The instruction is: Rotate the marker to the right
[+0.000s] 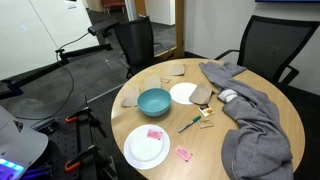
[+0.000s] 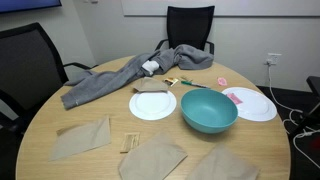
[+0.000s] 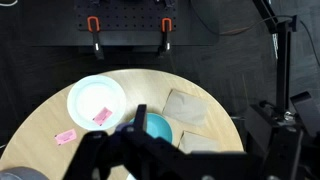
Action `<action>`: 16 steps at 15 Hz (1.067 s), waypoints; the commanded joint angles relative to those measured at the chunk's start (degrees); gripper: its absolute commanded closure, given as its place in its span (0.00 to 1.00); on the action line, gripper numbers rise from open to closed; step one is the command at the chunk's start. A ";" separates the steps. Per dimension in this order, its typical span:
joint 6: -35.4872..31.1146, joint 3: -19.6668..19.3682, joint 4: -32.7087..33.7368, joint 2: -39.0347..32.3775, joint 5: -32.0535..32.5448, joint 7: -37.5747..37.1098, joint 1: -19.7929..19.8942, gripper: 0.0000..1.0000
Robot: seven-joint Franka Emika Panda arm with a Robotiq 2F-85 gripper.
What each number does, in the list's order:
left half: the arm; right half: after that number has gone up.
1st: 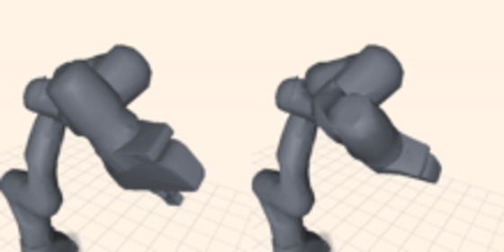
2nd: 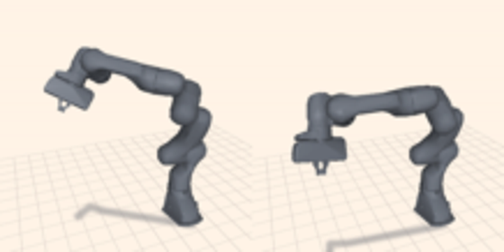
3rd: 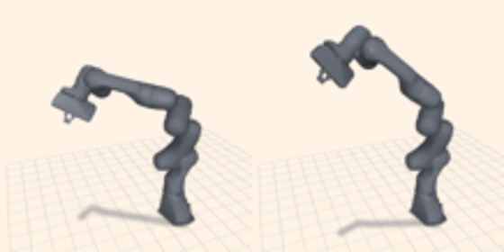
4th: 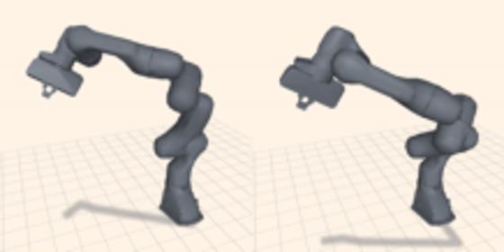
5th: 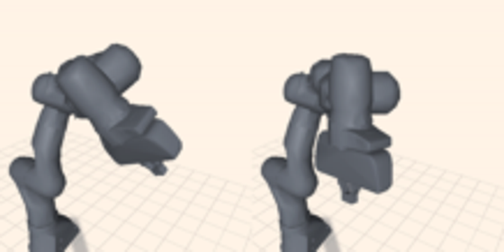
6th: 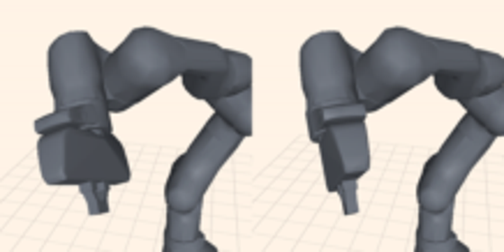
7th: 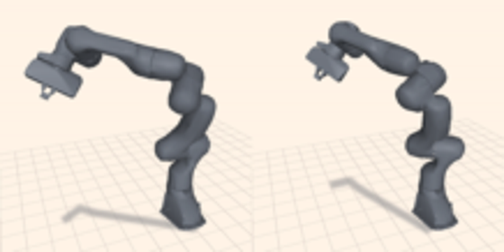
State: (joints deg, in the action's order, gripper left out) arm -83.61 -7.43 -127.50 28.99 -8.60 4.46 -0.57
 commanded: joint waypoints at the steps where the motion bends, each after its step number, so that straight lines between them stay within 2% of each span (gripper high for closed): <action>1: 0.22 1.04 0.16 -0.15 -0.38 0.51 1.36 0.00; 11: 0.22 1.04 0.16 -0.16 -0.38 0.51 1.36 0.00; 16: -3.64 1.62 0.13 -1.37 0.05 0.57 1.49 0.00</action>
State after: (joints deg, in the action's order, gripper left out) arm -84.79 -6.95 -127.50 28.69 -8.59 4.46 -0.26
